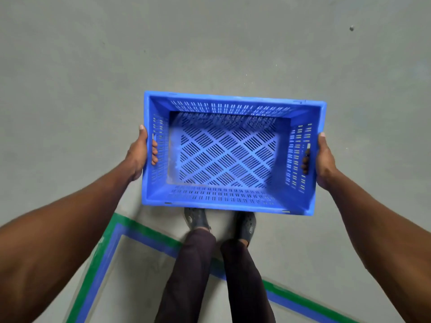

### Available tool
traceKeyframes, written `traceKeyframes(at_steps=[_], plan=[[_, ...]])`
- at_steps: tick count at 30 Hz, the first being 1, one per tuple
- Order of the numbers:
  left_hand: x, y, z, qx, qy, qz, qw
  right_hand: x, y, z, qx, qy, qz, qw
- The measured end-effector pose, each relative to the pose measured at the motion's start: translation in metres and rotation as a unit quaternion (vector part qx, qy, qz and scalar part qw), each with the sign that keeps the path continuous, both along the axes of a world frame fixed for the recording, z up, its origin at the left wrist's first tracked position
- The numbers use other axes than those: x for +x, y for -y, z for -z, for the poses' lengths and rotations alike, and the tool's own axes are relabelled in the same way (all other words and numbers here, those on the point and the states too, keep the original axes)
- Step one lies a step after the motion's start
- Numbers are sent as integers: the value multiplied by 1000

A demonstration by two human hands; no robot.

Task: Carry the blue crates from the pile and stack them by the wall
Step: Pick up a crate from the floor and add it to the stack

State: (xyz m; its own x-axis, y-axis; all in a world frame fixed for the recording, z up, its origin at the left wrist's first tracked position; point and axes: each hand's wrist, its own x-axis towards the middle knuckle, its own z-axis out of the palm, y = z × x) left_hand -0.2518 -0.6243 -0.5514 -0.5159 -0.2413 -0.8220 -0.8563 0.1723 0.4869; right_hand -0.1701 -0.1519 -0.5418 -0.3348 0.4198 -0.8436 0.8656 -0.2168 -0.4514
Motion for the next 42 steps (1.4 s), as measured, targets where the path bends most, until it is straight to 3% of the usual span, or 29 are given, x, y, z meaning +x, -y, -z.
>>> traceKeyframes(at_steps=[3, 7, 19, 25, 34, 42], plan=[[1, 1, -23, 21, -3, -19, 1000, 0, 2, -23, 22, -7, -9, 1000], [2, 9, -92, 30, -8, -12, 999, 0, 5, -95, 27, -18, -32, 999], [25, 52, -433, 65, -111, -39, 991, -16, 32, -437, -51, -125, -82, 987], [69, 81, -553, 61, -174, -97, 978, -12, 63, -544, -23, -172, -101, 980], [200, 112, -632, 13, -235, -225, 946, -6, 111, -623, -47, -216, -219, 950], [362, 122, -657, -50, -272, -381, 883, 2, 193, -648, -91, -227, -398, 884]])
